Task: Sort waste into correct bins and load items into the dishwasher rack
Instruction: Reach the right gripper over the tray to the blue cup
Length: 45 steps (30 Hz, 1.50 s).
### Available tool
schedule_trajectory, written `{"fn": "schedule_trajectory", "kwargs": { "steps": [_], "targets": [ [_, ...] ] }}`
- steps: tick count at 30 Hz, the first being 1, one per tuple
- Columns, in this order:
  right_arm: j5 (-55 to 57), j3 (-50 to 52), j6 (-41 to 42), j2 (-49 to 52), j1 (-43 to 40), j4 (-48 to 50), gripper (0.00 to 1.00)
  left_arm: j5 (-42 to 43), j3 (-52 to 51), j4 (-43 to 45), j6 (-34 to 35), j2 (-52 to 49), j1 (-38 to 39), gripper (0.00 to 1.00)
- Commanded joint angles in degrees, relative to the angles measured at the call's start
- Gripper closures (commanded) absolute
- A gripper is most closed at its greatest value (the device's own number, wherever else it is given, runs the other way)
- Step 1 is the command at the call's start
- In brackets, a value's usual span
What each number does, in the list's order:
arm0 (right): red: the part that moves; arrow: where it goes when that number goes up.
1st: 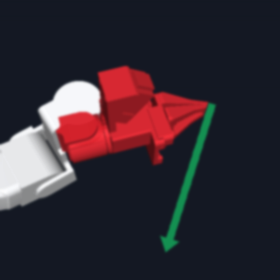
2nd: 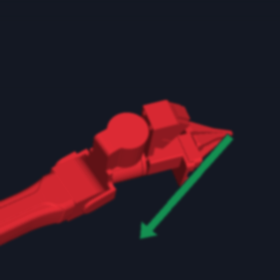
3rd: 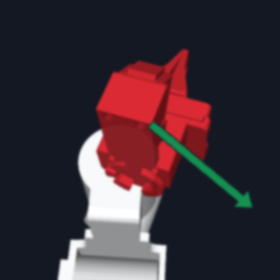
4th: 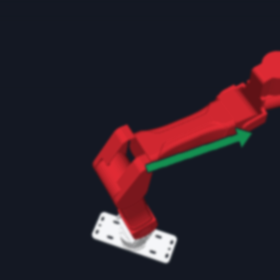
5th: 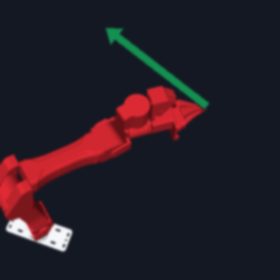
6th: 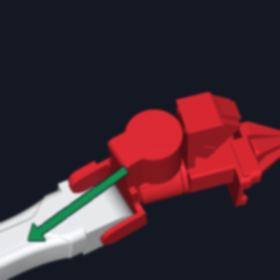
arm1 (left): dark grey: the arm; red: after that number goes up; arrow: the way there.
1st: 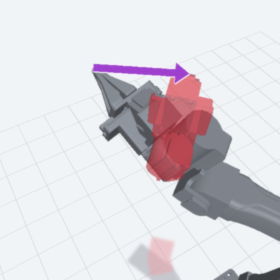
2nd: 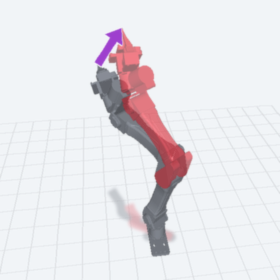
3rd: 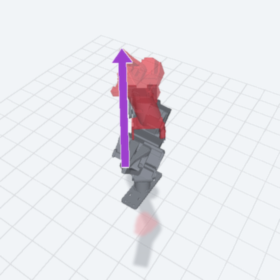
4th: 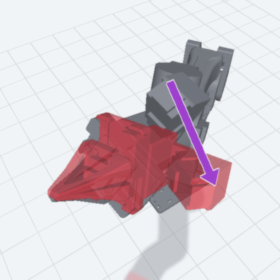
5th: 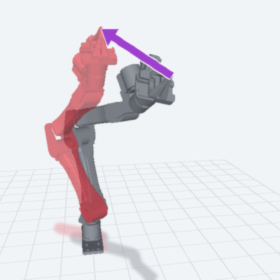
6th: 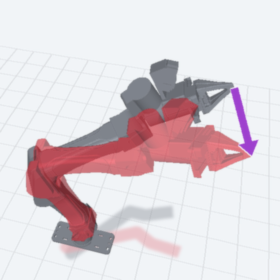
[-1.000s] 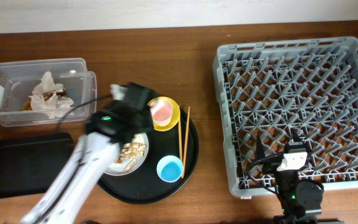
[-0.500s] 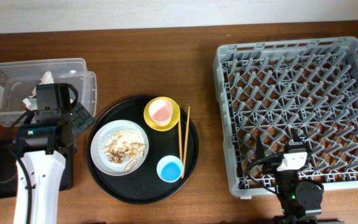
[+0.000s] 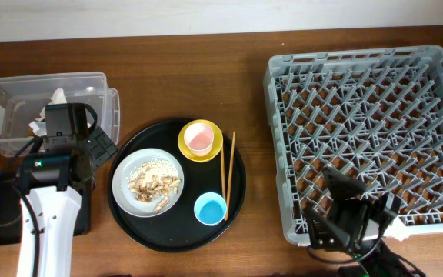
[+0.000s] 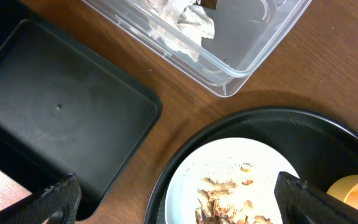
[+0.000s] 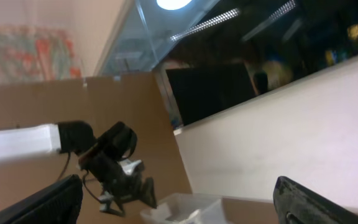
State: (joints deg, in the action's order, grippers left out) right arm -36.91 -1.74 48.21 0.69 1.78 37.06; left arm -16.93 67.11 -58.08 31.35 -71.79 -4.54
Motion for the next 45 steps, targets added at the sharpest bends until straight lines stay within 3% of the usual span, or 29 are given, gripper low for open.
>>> {"fn": "schedule_trajectory", "kwargs": {
  "steps": [1, 9, 13, 17, 19, 25, 29, 39, 45],
  "targets": [
    [1.03, -6.93, 5.75, 1.27, -0.26, -7.23, 0.02, 0.20, 0.74, -0.09, 0.33, 0.68, -0.24, 0.01],
    [-11.61, -39.67, -21.09, 22.69, -0.24, -49.59, 0.02, 0.20, 0.74, -0.11, 0.33, 0.68, -0.24, 0.01],
    [-10.97, -53.70, -33.33, 34.18, 0.37, -70.49, 0.02, 0.20, 0.74, -0.11, 0.33, 0.68, -0.24, 0.01],
    [-2.36, -63.04, -40.19, 43.06, 6.40, -84.24, 0.02, 0.20, 0.74, -0.11, 0.33, 0.68, -0.24, 0.01],
    [3.26, -66.18, -40.72, 46.84, 11.98, -87.34, 0.02, 0.20, 0.74, -0.11, 0.33, 0.68, -0.24, 0.01],
    [31.50, -72.48, -35.65, 61.94, 41.05, -91.32, 0.02, 0.20, 0.74, -0.09, 0.33, 0.68, -0.24, 0.01],
    [37.77, -76.70, -32.68, 73.33, 52.87, -91.32, 0.02, 0.20, 0.74, -0.11, 0.33, 0.68, -0.24, 0.01],
    [19.65, -79.82, -32.70, 89.92, 59.30, -90.20, 0.01, 0.20, 0.74, -0.11, 0.33, 0.68, -0.24, 0.01],
    [27.39, -79.82, -28.61, 96.50, 59.34, -90.60, 0.10, 0.20, 0.74, -0.11, 0.33, 0.68, -0.24, 0.01]
  ]
}}
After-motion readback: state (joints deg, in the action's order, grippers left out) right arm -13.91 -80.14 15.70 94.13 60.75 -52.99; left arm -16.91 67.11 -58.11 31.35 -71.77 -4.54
